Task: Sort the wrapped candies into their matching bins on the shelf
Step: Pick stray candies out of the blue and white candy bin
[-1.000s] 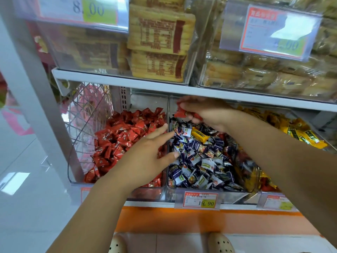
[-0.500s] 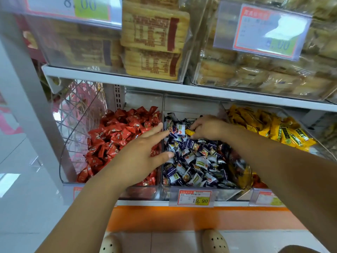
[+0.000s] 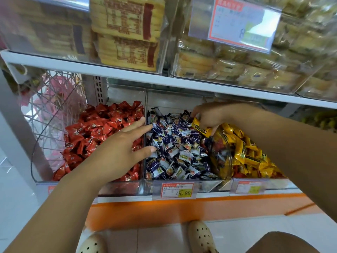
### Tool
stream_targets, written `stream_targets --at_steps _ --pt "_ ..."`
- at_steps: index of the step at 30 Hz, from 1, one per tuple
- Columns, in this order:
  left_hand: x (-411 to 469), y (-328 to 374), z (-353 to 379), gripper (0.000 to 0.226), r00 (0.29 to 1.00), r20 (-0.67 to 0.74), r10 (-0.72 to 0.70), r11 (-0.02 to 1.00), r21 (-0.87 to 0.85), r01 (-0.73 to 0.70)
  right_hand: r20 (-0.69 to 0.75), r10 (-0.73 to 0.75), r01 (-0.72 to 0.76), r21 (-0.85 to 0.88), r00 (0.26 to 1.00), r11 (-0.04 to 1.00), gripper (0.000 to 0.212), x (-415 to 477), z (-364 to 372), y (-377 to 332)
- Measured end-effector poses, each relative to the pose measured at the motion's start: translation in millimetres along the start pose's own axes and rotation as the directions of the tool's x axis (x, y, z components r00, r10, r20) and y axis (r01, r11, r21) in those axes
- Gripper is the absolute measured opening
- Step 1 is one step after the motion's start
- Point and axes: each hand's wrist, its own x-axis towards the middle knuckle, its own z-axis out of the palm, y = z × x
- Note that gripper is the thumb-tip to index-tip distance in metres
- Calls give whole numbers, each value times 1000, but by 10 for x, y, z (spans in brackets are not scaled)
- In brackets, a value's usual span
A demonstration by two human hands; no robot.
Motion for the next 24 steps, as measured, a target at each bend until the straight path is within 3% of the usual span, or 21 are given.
stream_targets --at_steps 4,6,8,10,12,15,17,20,24 --pt "-3 4 -3 64 1000 -9 -12 1000 9 12 -7 62 -62 -221 998 973 14 -124 162 -98" --pt "2 10 -10 64 1000 -3 -7 1000 4 7 -9 63 -64 -146 998 987 22 -138 273 -65" --pt "3 6 -20 65 1000 -4 -4 1000 11 4 -157 -11 12 5 988 1000 37 -154 342 14" --pt "8 19 -16 65 1000 -13 -15 999 33 15 -419 -60 161 209 906 965 45 -293 405 116" --pt "22 55 16 65 999 -38 -14 997 79 17 -650 2 241 285 760 928 46 -473 469 272" --pt "76 150 117 62 993 -94 72 985 162 -56 -798 165 151 304 580 941 32 -584 463 652" --pt "131 260 207 58 983 -116 145 972 201 -120 -827 197 116 300 527 947 26 -565 395 922" --pt "228 470 386 54 972 -87 221 958 208 -199 -801 148 4 184 580 983 24 -495 376 1243" --pt "395 674 714 56 984 50 173 960 213 -180 -761 33 -53 -2 648 999 30 -378 541 1469"
